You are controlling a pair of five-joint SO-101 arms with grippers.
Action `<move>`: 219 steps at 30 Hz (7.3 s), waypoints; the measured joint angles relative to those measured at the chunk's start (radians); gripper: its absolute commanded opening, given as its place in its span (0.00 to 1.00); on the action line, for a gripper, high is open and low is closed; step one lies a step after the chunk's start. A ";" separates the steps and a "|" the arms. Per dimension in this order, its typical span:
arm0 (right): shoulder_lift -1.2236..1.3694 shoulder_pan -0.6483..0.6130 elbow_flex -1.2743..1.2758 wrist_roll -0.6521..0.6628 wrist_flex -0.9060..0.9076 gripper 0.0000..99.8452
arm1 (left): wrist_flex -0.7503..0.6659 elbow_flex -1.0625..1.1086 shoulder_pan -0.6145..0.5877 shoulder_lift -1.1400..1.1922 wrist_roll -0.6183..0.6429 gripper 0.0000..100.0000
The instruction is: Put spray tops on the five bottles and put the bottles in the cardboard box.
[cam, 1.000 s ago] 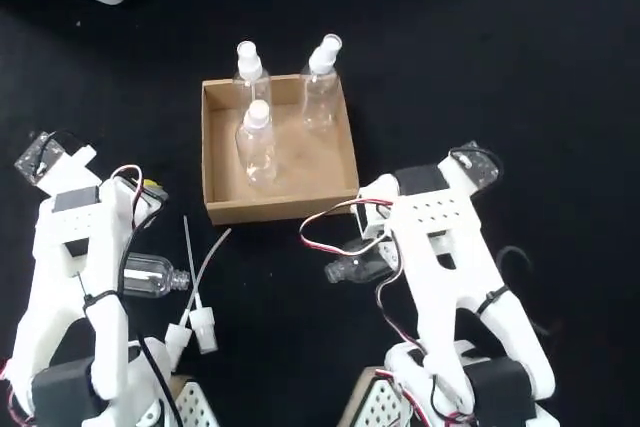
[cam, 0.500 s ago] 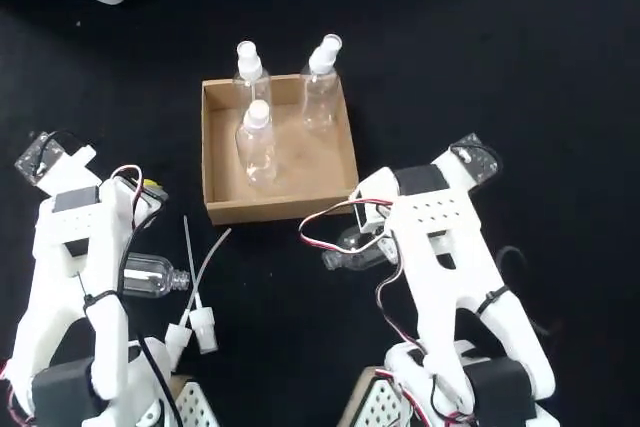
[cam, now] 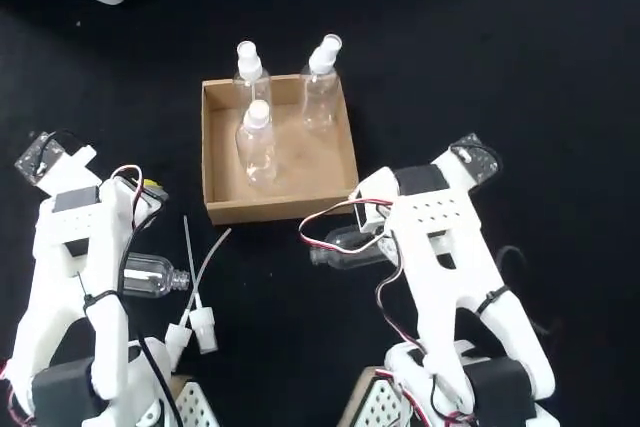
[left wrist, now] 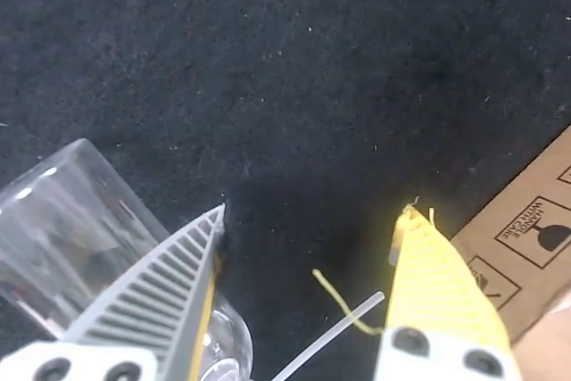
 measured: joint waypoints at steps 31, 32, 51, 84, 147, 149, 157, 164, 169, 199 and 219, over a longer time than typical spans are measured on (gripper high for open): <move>0.000 0.000 -0.293 0.655 0.368 0.36 | 0.000 0.000 0.000 0.000 0.000 0.27; 0.000 0.000 -0.301 0.674 0.368 0.36 | 0.000 0.000 0.000 0.000 0.000 0.27; 0.000 0.000 -0.333 1.333 0.434 0.36 | 0.000 0.000 0.000 0.000 0.000 0.27; 0.000 0.000 -0.333 2.216 0.511 0.21 | 0.000 0.000 0.000 0.000 -0.002 0.27; -0.003 -0.133 0.259 2.360 -0.236 0.19 | 0.000 0.000 0.000 0.000 -0.002 0.27; -0.003 -0.133 0.259 2.344 -0.236 0.13 | 0.000 0.000 0.000 0.000 -0.002 0.27; -0.003 -0.132 0.259 2.311 -0.244 0.08 | 0.000 0.000 0.000 0.000 -0.002 0.27; -0.005 -0.133 0.232 2.309 -0.104 0.08 | 0.000 0.000 0.000 0.000 -0.002 0.27; -0.005 -0.133 0.166 2.263 0.009 0.08 | 0.000 0.000 0.000 0.000 -0.002 0.27; -0.483 -0.316 0.164 1.695 0.121 0.08 | 0.445 -0.275 -0.046 0.000 -0.002 0.27; -0.638 -0.195 0.353 1.608 -0.117 0.08 | 0.746 -0.397 0.017 0.000 -0.302 0.27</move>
